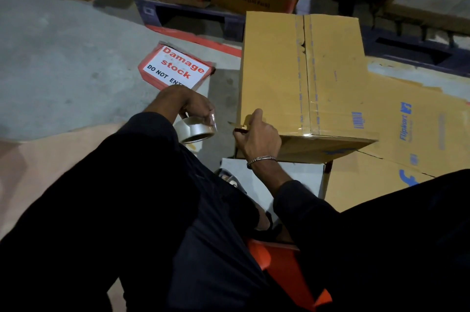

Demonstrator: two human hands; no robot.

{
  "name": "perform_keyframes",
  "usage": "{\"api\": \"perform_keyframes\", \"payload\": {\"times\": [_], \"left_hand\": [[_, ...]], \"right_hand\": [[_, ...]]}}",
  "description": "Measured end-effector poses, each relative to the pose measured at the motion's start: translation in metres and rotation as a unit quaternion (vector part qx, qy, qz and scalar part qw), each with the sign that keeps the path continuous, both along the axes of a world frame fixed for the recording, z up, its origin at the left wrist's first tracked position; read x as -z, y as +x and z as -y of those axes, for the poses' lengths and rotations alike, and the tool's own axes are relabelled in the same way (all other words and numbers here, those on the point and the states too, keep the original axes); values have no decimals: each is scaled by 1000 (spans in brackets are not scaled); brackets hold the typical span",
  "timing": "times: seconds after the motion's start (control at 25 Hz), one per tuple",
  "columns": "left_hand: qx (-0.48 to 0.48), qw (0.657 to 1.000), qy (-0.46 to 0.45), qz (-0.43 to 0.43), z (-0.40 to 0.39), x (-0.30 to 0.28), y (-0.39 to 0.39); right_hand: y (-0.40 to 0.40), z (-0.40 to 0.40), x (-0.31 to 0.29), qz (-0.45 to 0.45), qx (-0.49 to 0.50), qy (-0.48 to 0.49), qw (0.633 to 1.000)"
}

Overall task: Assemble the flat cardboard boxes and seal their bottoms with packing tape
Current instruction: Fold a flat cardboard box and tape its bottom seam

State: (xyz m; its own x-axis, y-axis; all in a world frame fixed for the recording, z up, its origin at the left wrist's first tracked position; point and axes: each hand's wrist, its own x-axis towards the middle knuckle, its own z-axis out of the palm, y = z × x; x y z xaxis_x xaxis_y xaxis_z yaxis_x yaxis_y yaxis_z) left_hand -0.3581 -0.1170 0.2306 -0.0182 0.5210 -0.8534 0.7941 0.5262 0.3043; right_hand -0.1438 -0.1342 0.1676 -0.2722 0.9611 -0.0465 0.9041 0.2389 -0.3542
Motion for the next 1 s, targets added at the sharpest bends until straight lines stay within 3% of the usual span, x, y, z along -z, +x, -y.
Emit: {"api": "perform_keyframes", "payload": {"times": [0.28,0.8,0.92,1.0], "left_hand": [[3,1000,2,-7,1,0,1],[-19,1000,3,-20,11,-8,3],[-23,1000,4,-21,10,-9,6],[-40,999,17,-2,7,-7,7]], "right_hand": [[25,-28,-3,50,-132,-29,990],[25,-60,-18,47,-177,-165,969],[29,-57,-30,14,-201,-231,952],[41,-59,-36,-84,-174,-317,929]]}}
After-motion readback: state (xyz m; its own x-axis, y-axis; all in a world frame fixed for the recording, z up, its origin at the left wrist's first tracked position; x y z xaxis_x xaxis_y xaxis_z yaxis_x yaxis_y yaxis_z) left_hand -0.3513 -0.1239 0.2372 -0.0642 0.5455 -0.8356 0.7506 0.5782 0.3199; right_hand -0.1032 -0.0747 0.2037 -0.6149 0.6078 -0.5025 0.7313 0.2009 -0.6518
